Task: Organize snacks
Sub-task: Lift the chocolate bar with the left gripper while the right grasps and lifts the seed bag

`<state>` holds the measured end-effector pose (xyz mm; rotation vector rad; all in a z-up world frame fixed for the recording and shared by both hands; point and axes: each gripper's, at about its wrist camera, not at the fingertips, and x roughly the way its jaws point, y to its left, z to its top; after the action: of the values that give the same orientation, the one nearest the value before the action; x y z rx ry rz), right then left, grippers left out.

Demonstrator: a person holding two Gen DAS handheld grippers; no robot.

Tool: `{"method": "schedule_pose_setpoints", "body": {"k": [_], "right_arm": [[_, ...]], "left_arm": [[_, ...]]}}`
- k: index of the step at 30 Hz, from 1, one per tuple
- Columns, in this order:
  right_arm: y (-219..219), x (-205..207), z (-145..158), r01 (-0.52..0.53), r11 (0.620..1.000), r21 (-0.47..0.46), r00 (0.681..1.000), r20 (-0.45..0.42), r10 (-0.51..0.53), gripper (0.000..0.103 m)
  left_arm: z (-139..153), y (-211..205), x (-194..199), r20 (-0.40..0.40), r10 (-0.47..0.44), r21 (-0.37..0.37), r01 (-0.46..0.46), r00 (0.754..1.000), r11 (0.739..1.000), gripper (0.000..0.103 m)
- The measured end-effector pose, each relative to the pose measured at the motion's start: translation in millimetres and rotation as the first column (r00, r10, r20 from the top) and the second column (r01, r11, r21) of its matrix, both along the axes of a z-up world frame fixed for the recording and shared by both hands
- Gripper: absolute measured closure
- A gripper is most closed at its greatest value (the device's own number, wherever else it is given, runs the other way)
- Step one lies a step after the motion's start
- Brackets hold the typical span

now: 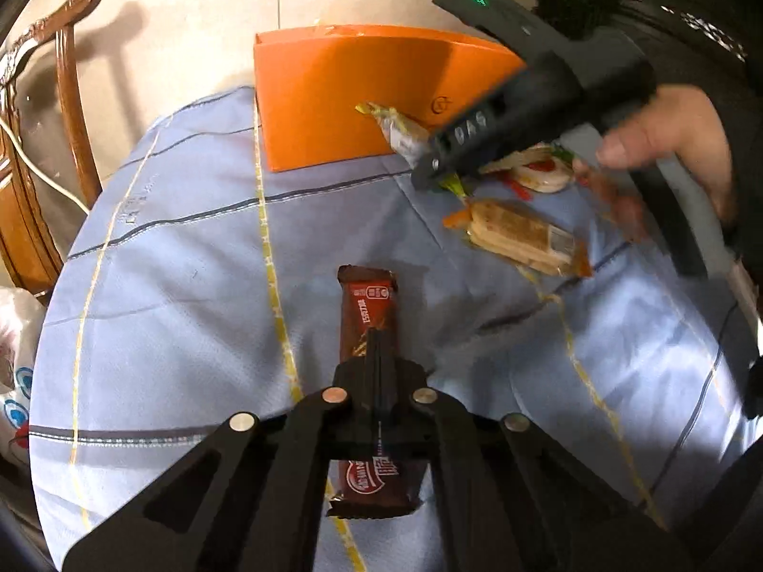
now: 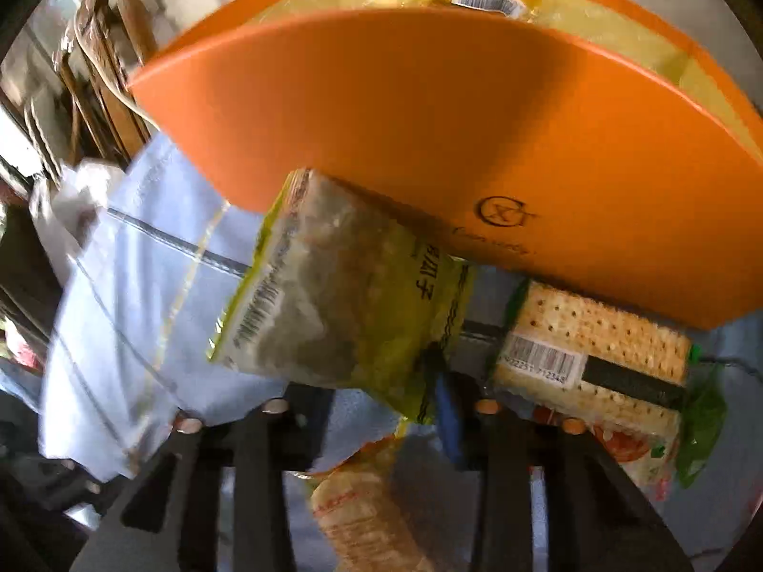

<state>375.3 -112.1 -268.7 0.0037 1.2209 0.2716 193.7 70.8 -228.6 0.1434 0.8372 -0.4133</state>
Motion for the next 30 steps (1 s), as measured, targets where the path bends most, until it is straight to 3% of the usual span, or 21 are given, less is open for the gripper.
{"method": "schedule_pose_setpoints", "body": {"k": [3,6,14,15,16,17,19,22,24,25,26,27,28,30], "right_arm": [[2.3,-4.4,-1.9,-0.020,1.000,-0.004,1.000,0.001,0.020,0.074],[-0.9,-7.4,-0.6,-0.001,1.000,0.023,1.000,0.011,0.001,0.075],[-33.7,-23.3,23.0,0.015,0.988,0.156,0.998,0.059,-0.024,0.077],[-37.6,-25.6,24.5,0.013,0.986,0.166,0.998,0.057,-0.023,0.077],[-39.1,-28.2,25.0,0.008,0.985,0.171,0.998,0.056,-0.017,0.077],[-40.9,-30.5,25.5,0.002,0.986,0.169,0.998,0.057,-0.012,0.077],[-46.3,-33.7,25.3,0.001,0.986,0.170,0.999,0.053,-0.010,0.077],[-52.3,-35.2,24.2,0.003,0.985,0.173,0.999,0.045,-0.011,0.077],[-47.9,-33.5,25.9,0.001,0.986,0.169,0.999,0.049,-0.009,0.077],[-34.3,-34.2,22.1,0.001,0.986,0.168,0.999,0.051,-0.010,0.077],[-32.9,-34.3,23.3,-0.002,0.986,0.165,0.999,0.054,-0.007,0.077],[-32.6,-34.7,23.3,-0.004,0.987,0.159,0.999,0.054,-0.004,0.077],[-33.7,-35.0,23.9,-0.005,0.988,0.156,0.999,0.053,-0.003,0.077],[-32.5,-35.0,23.8,-0.004,0.988,0.156,0.999,0.054,-0.005,0.077]], "left_arm": [[0.5,4.7,0.1,0.003,0.020,-0.028,-0.019,1.000,0.999,0.103],[-3.4,-5.3,-1.4,0.025,-0.011,0.020,0.010,1.000,1.000,0.103],[-6.3,-14.8,-13.7,0.044,-0.083,0.045,0.081,0.996,0.996,0.103],[-4.6,-14.4,-14.5,0.047,-0.074,0.046,0.072,0.996,0.996,0.099],[-1.5,-11.3,-15.8,0.059,-0.056,0.043,0.054,0.997,0.998,0.063],[3.3,-7.5,-16.1,0.069,-0.013,0.031,0.011,0.998,0.999,0.007],[6.8,3.0,-11.8,0.073,0.066,0.002,-0.067,0.995,0.998,0.004],[-16.9,4.0,8.9,-0.099,0.085,0.024,-0.083,0.991,0.996,0.004],[-24.7,1.4,8.9,-0.091,0.079,0.053,-0.074,0.993,0.996,0.005],[-26.3,-2.3,7.9,-0.080,0.065,0.065,-0.060,0.995,0.996,0.011],[-25.1,-3.7,6.4,-0.056,0.070,0.081,-0.065,0.996,0.995,0.037],[-22.0,-4.3,5.2,-0.038,0.057,0.067,-0.055,0.998,0.996,0.055],[-19.4,-7.7,4.4,-0.036,0.030,0.056,-0.028,0.999,0.998,0.080],[-16.7,-12.4,1.0,-0.023,0.018,0.067,-0.017,1.000,0.998,0.080]]}}
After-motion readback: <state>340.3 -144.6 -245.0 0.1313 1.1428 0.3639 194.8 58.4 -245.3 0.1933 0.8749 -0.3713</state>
